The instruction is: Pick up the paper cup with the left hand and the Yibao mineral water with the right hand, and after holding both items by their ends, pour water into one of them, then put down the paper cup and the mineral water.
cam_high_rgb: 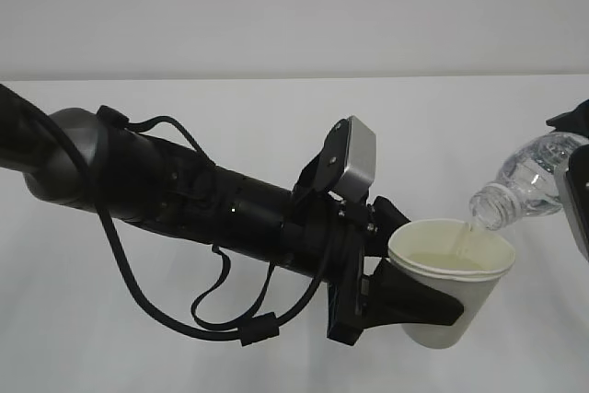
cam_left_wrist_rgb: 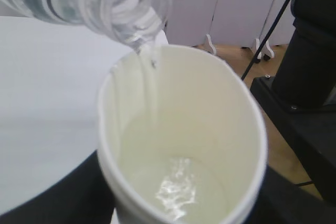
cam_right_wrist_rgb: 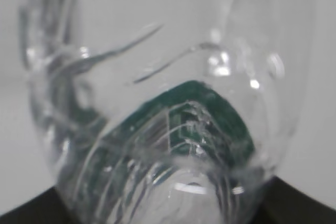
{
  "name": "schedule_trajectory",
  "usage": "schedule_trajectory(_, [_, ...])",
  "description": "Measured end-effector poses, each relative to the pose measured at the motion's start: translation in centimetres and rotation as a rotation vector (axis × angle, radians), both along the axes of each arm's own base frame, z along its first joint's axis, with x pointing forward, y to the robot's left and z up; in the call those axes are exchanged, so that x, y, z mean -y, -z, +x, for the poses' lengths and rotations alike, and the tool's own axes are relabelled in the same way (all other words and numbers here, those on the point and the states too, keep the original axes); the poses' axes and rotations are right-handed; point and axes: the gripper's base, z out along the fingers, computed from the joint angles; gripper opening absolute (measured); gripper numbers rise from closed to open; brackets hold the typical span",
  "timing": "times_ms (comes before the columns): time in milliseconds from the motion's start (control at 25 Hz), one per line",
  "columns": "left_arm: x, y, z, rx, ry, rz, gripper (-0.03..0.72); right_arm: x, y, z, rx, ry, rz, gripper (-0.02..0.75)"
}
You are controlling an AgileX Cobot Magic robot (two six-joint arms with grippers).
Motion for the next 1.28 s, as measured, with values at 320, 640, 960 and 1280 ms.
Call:
schedule_trajectory(320, [0.00,0.01,-0.01,0.001,0.002,0.001,0.434,0.00,-0.08,0.04,0.003,-0.001,-0.002,0.407])
schedule_trajectory(640, [0.00,0.01,-0.01,0.001,0.002,0.001,0.434,-0.01,-0.09,0.05,0.004,-0.001,0.001,0.407])
schedule_trajectory(960, [-0.01,0.02,-0.02,0.000,0.003,0.002,0.432,-0.02,-0.14,0.07,0.006,0.000,0.003,0.407])
schedule_trajectory(1280, [-0.01,0.03,-0.03,0.001,0.004,0.003,0.431,-0.02,-0.15,0.07,0.006,0.000,0.001,0.407])
